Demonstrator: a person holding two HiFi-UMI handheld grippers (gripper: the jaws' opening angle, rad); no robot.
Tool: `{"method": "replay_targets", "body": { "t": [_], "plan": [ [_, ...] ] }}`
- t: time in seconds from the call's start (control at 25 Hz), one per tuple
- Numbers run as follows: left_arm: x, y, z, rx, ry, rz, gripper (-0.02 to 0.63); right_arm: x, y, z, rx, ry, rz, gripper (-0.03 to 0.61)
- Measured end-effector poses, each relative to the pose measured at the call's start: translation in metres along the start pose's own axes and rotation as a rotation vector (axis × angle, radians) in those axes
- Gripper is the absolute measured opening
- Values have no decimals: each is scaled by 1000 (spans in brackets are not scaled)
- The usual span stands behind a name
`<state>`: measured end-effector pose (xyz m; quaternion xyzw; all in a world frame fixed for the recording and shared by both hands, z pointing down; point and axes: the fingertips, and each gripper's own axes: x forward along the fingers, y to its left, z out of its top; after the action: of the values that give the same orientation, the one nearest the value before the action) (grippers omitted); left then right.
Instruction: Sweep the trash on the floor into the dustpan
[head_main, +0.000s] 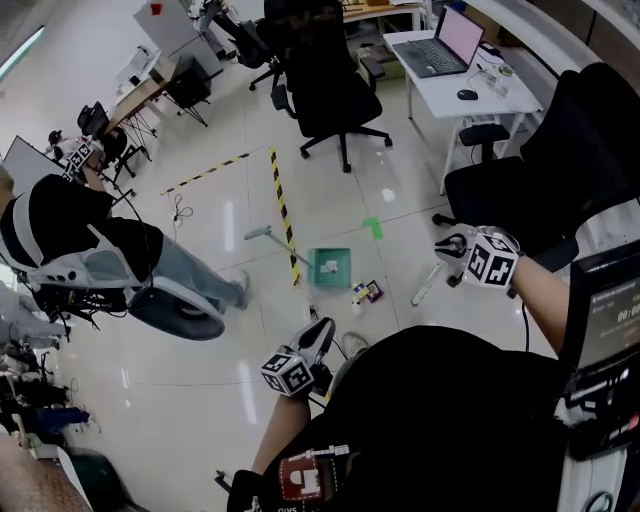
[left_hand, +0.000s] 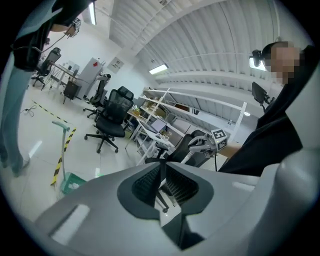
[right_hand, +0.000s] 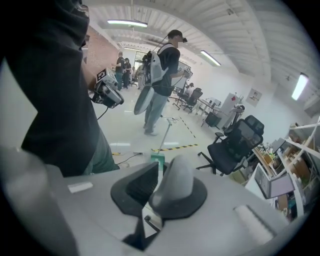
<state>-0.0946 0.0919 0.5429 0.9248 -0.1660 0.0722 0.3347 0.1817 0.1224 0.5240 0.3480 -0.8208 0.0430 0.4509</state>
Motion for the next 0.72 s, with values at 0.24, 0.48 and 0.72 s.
{"method": "replay_targets", "body": {
  "t": [0.24, 0.48, 0.72],
  "plan": [
    [-2, -110, -78, -84, -12, 46, 34, -53, 74, -52, -53, -39, 69, 25],
    [-28, -148, -85, -59, -14, 109, 34, -79, 125, -76, -42, -48, 137, 25],
    [-45, -151, -77, -17, -48, 116, 34, -81, 168, -89, -18, -41, 163, 25]
  ]
}}
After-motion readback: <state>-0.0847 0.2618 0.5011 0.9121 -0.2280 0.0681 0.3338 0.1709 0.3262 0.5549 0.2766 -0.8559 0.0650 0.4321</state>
